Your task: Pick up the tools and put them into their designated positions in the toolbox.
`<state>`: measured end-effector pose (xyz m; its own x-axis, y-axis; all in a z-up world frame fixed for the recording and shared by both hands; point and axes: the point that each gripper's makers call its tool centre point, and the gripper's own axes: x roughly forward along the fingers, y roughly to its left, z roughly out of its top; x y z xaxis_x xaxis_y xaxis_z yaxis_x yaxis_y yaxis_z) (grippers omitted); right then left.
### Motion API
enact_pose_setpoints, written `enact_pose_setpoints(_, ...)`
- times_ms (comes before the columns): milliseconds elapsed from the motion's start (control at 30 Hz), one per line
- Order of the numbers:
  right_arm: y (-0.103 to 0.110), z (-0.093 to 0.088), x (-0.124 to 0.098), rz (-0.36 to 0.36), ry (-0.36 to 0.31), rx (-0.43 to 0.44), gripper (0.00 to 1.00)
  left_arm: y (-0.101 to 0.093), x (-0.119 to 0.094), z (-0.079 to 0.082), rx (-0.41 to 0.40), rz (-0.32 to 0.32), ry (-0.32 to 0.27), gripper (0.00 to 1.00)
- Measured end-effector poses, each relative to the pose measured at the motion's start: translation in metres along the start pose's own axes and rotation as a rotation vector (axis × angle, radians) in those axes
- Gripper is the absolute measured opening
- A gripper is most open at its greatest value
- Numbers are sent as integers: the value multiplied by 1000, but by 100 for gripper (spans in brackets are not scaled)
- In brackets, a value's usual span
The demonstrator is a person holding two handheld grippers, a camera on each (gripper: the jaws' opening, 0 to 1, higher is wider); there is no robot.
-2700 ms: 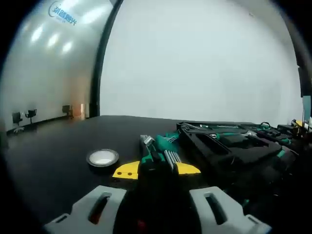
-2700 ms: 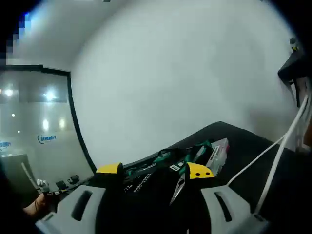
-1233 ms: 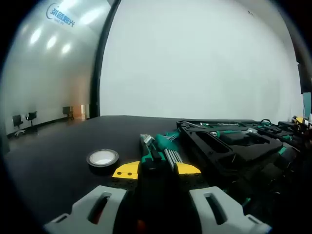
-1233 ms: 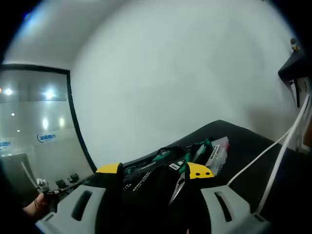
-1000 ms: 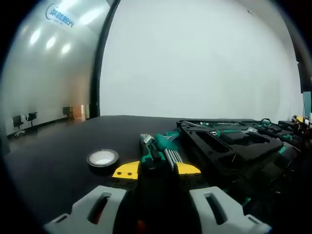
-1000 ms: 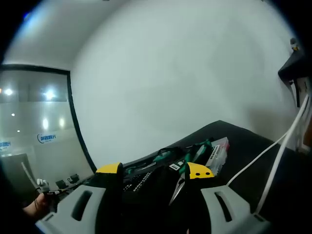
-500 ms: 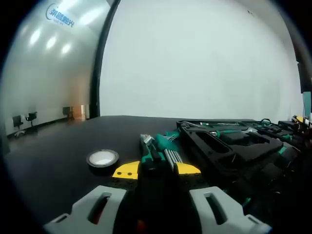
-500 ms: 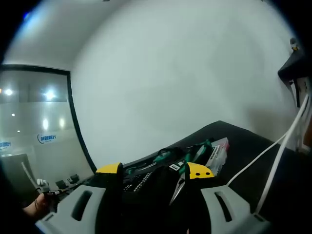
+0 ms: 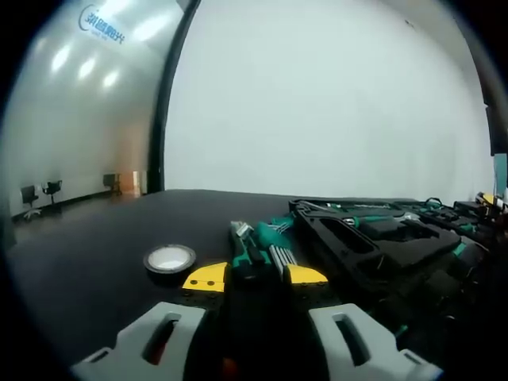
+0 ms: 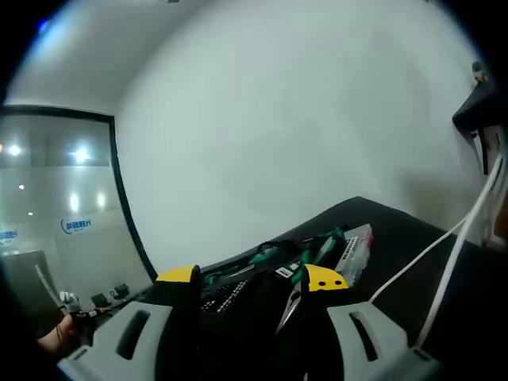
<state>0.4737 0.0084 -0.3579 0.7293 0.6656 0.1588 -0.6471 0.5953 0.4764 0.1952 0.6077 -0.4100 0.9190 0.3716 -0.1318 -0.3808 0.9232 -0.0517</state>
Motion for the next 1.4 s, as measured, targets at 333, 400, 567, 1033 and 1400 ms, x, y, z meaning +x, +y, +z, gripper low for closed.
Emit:
enact_pose_setpoints(333,6,6,-1,10,-30,-61,48,27,-16,39,-283,41,-228,38)
enact_pose_setpoints(400,12,10,-1,34,-49,-105,48,36,-18,50,-298,55,-286,38)
enact_pose_setpoints(567,28,19,-1,97,-99,-200,60,15,-31,73,-288,8,-392,38)
enact_pose_setpoints(1033,65,45,-19,229,-240,-199,52,-16,-44,86,-338,-106,-461,21)
enact_pose_setpoints(1400,13,70,-22,-36,-266,-138,38,-14,-31,73,-233,-114,-395,21)
